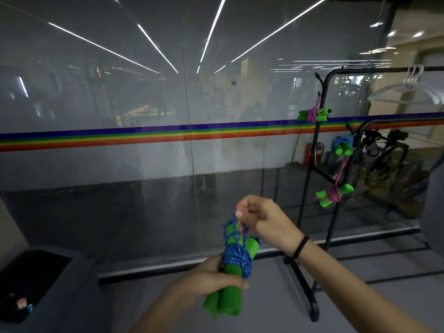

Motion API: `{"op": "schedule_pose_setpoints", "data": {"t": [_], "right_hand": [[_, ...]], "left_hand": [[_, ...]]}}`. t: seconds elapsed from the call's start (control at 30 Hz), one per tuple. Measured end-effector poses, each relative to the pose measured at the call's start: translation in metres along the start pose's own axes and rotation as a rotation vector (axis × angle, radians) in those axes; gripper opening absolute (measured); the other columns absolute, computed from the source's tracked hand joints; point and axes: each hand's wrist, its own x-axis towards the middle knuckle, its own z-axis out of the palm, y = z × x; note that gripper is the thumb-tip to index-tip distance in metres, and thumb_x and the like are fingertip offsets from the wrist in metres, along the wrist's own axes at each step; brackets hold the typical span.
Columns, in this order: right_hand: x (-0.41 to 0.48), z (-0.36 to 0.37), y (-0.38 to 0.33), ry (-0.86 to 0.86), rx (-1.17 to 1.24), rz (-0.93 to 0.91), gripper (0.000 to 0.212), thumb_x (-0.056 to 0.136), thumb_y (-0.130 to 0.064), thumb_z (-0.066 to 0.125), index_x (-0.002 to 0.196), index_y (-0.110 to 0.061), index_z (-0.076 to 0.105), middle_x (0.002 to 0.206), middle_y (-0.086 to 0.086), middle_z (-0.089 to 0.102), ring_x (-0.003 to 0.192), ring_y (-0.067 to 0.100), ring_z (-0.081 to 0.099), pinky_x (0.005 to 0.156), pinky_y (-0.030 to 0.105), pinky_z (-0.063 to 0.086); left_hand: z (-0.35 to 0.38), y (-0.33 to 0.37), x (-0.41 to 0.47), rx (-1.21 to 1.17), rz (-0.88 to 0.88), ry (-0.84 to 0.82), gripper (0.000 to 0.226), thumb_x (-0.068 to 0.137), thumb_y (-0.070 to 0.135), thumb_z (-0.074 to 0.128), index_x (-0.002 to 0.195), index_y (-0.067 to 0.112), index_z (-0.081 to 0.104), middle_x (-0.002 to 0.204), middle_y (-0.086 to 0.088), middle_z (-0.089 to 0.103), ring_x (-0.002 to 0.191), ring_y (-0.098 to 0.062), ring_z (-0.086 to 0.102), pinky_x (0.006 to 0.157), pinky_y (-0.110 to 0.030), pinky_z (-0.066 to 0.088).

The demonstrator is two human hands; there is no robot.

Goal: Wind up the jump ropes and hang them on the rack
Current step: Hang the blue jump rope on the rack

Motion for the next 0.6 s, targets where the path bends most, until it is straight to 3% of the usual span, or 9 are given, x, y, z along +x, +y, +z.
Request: {"op": "schedule_pose_setpoints", "data": {"t": [0.13, 0.3, 0.37, 0.5, 0.6], "right_hand": [[0.001, 0.006, 0.006, 0.031, -0.040, 0.050, 0.015, 0.088, -0.007, 0.054, 0.074, -0.012, 0.054, 0.065, 0.009, 0.061, 0.062, 0.024, 0.058, 0.061, 0.033, 0.050], [-0.003, 0.008, 0.011, 0.076, -0.053, 0.114, 0.018, 0.088, -0.008, 0.053, 0.072, -0.014, 0.055, 0.064, 0.009, 0.062, 0.062, 0.024, 0.060, 0.066, 0.041, 0.054], [-0.004, 0.010, 0.014, 0.089, -0.066, 0.139, 0.019, 0.088, -0.010, 0.054, 0.071, -0.016, 0.056, 0.065, 0.009, 0.063, 0.063, 0.024, 0.061, 0.069, 0.045, 0.055], [-0.003, 0.008, 0.019, 0.135, -0.087, 0.150, 0.012, 0.088, -0.011, 0.055, 0.076, -0.010, 0.057, 0.067, 0.007, 0.063, 0.065, 0.024, 0.061, 0.070, 0.045, 0.054], [-0.002, 0.003, 0.025, 0.150, -0.060, 0.162, 0.011, 0.088, -0.010, 0.055, 0.078, -0.006, 0.055, 0.067, 0.009, 0.063, 0.066, 0.027, 0.061, 0.069, 0.043, 0.054]], "left_hand": [[0.003, -0.004, 0.003, -0.141, -0.147, -0.028, 0.064, 0.046, 0.045, 0.083, 0.101, 0.014, 0.070, 0.088, -0.011, 0.064, 0.085, -0.026, 0.058, 0.078, -0.034, 0.041], [-0.005, -0.007, 0.008, -0.149, -0.179, -0.031, 0.066, 0.042, 0.055, 0.078, 0.097, 0.019, 0.071, 0.088, -0.005, 0.070, 0.072, -0.019, 0.064, 0.069, -0.027, 0.049], [-0.007, -0.006, 0.008, -0.112, -0.172, -0.006, 0.064, 0.042, 0.060, 0.074, 0.093, 0.023, 0.069, 0.096, -0.002, 0.072, 0.077, -0.017, 0.067, 0.074, -0.029, 0.052], [-0.014, -0.006, 0.017, -0.016, -0.099, 0.115, 0.033, 0.072, 0.055, 0.067, 0.090, 0.028, 0.059, 0.105, 0.004, 0.064, 0.097, -0.015, 0.062, 0.082, -0.031, 0.051], [-0.015, -0.003, 0.026, 0.018, -0.025, 0.171, 0.019, 0.083, 0.046, 0.060, 0.079, 0.027, 0.062, 0.082, 0.014, 0.065, 0.081, -0.005, 0.060, 0.067, -0.020, 0.047]]}}
